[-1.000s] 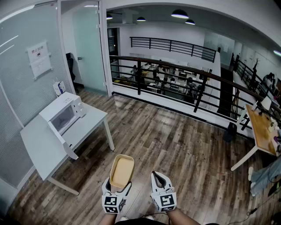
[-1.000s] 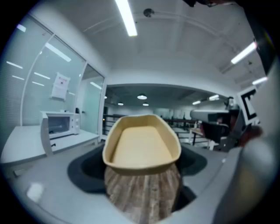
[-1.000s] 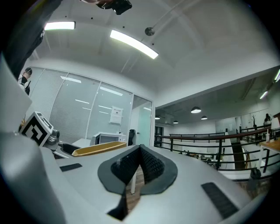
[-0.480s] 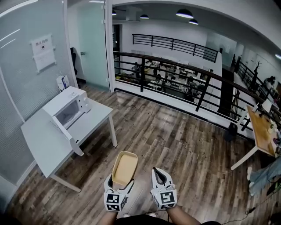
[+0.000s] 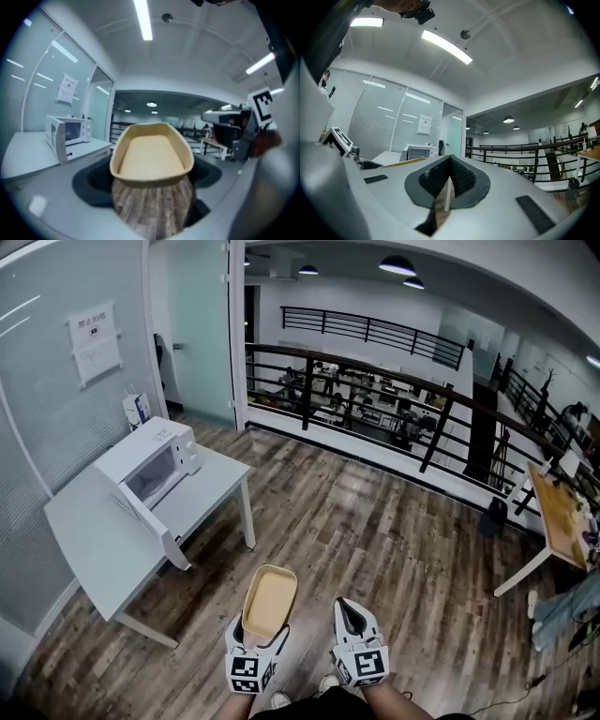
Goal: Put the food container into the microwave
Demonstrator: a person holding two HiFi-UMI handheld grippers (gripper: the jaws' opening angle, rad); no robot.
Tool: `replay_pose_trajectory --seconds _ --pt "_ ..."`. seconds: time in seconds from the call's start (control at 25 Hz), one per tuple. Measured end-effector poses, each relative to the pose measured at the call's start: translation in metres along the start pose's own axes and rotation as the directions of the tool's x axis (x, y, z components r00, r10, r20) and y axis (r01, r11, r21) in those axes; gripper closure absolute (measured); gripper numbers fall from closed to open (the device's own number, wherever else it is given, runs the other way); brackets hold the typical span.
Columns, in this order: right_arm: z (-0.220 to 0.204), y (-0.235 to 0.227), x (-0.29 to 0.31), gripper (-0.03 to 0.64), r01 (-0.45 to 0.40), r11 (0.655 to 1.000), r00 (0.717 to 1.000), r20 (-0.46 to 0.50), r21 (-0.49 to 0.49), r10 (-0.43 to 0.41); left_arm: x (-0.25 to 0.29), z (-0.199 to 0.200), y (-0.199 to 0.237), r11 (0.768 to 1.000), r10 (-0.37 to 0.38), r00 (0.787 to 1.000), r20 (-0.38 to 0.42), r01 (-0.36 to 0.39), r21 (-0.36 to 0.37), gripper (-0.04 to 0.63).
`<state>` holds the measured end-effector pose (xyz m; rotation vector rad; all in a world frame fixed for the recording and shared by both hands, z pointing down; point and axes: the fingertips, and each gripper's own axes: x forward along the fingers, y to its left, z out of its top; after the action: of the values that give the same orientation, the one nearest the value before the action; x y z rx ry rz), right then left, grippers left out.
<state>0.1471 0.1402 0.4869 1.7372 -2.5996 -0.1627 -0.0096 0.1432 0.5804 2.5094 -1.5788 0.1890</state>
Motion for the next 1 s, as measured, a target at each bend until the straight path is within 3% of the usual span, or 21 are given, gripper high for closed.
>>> replay_pose_trajectory --seconds 0.48,0.72,1.0 --pt "0.001 -0.031 0.046 0.618 -0.029 1.0 0.999 0.032 -0.01 0.03 0.049 0.021 0.011 1.0 0.008 1.0 0.023 -0.008 0.002 0.123" --pt "0.003 -0.073 0.078 0.618 -0.059 0.998 0.997 0.05 -0.011 0.06 0.093 0.04 0.021 0.998 0.06 0.998 0.028 -0.059 -0.036 0.123" --pt "-0.001 -0.123 0.102 0.618 -0.08 0.997 0.995 0.054 0.002 0.08 0.131 0.053 0.021 0.993 0.121 0.992 0.033 -0.121 -0.011 0.124"
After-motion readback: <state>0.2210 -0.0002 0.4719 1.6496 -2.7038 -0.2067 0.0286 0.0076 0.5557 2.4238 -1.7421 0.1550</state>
